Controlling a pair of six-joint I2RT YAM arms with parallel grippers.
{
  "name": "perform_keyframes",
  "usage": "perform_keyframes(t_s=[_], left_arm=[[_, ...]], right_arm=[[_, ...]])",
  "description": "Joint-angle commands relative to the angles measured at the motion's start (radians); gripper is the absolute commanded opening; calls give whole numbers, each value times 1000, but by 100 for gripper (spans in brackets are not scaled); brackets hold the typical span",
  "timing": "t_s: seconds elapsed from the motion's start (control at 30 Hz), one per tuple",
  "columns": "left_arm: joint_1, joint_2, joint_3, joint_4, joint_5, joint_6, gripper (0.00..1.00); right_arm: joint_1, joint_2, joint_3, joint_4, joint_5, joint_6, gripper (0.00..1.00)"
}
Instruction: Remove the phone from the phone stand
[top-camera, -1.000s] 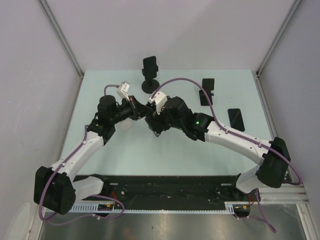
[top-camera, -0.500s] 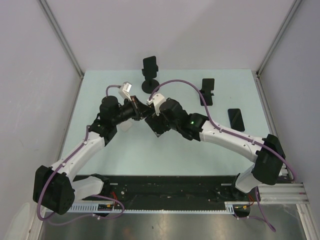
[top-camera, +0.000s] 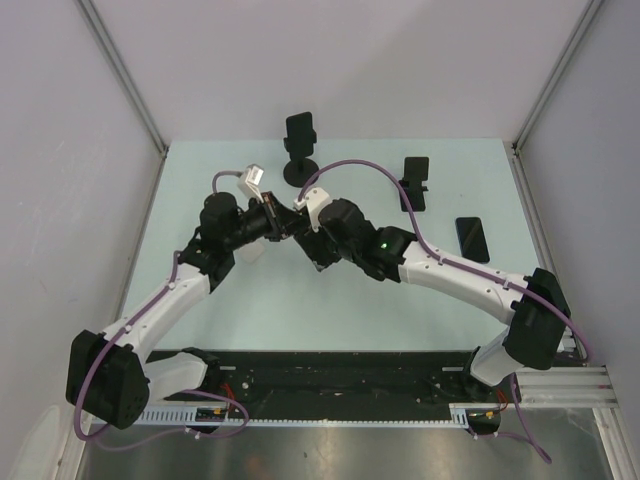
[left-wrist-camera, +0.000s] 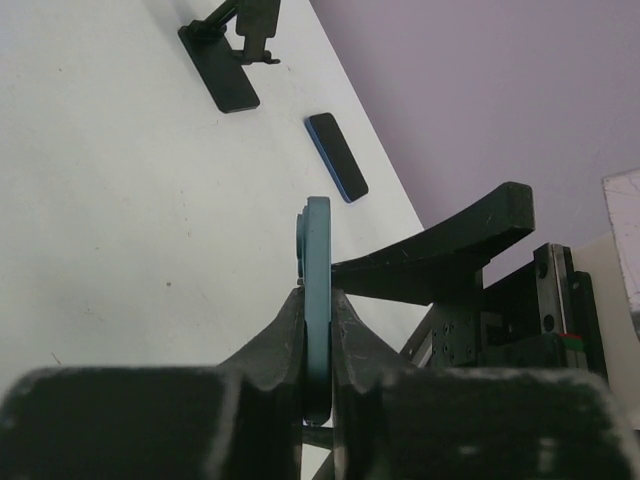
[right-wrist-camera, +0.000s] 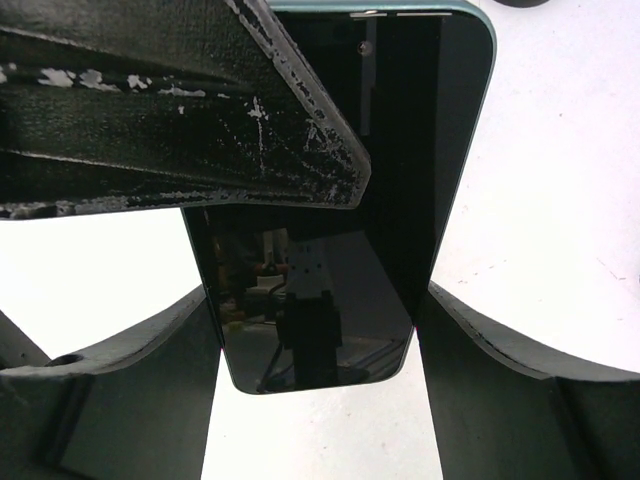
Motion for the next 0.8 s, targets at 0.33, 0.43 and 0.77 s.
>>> perform_keyframes(t_s=[0.33,0.43,0.77], left_arm=[[1,-81,-1,49,-63,63,93],[3,-130,19,-26,-110,158,100],[3,-435,-90,-147,-333,459,100]], right_arm=[[-81,26,36,-182,-13,25,14],[-148,38,28,-244,-30,47,14],[-437,148,23,-366,-30,110,15]])
